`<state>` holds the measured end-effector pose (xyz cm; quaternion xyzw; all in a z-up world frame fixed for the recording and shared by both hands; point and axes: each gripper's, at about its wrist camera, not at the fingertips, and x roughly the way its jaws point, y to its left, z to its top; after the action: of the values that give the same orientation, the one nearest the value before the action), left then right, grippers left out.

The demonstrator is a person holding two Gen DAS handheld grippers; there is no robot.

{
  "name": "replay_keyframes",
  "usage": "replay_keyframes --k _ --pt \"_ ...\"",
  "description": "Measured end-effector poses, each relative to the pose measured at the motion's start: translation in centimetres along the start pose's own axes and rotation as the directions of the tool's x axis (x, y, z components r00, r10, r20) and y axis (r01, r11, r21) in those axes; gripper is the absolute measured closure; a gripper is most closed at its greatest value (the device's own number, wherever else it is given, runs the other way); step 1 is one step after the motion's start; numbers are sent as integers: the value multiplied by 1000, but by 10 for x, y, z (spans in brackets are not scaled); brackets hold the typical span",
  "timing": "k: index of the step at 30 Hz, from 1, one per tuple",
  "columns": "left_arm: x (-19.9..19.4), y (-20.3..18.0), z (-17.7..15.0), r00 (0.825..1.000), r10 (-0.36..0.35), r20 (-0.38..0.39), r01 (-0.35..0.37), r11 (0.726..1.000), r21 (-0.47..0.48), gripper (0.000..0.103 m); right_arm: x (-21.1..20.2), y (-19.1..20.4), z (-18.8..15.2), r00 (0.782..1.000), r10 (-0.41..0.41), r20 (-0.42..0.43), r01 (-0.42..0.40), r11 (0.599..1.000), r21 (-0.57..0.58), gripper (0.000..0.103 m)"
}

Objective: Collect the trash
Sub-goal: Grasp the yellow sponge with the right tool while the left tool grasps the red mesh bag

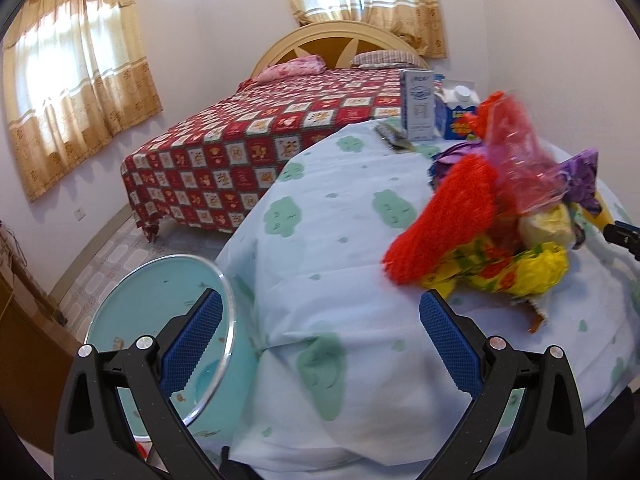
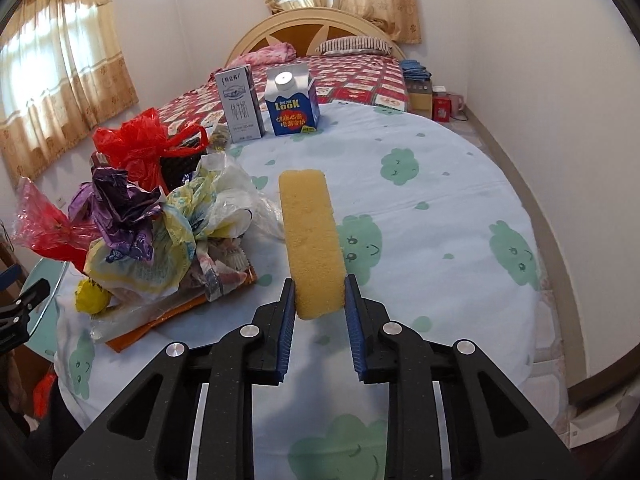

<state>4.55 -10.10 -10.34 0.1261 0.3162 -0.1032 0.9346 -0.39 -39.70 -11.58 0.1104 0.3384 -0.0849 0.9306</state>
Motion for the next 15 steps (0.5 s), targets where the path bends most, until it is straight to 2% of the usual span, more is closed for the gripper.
replay_keyframes --k 5,11,14,15 --pt "0 -19 3 999 -40 13 39 999 21 6 -8 -5 -3 1000 2 6 -2 1000 2 78" --pt "14 -27 10 998 -54 12 54 998 13 8 -8 -5 -8 1000 3 14 -3 1000 5 78" --pt "21 -32 13 997 -71 15 71 997 16 16 -6 -2 -10 1000 4 20 -4 1000 -4 78" --pt "23 -33 14 996 -86 10 86 996 19 31 -5 -1 -10 1000 5 21 -4 1000 -7 78"
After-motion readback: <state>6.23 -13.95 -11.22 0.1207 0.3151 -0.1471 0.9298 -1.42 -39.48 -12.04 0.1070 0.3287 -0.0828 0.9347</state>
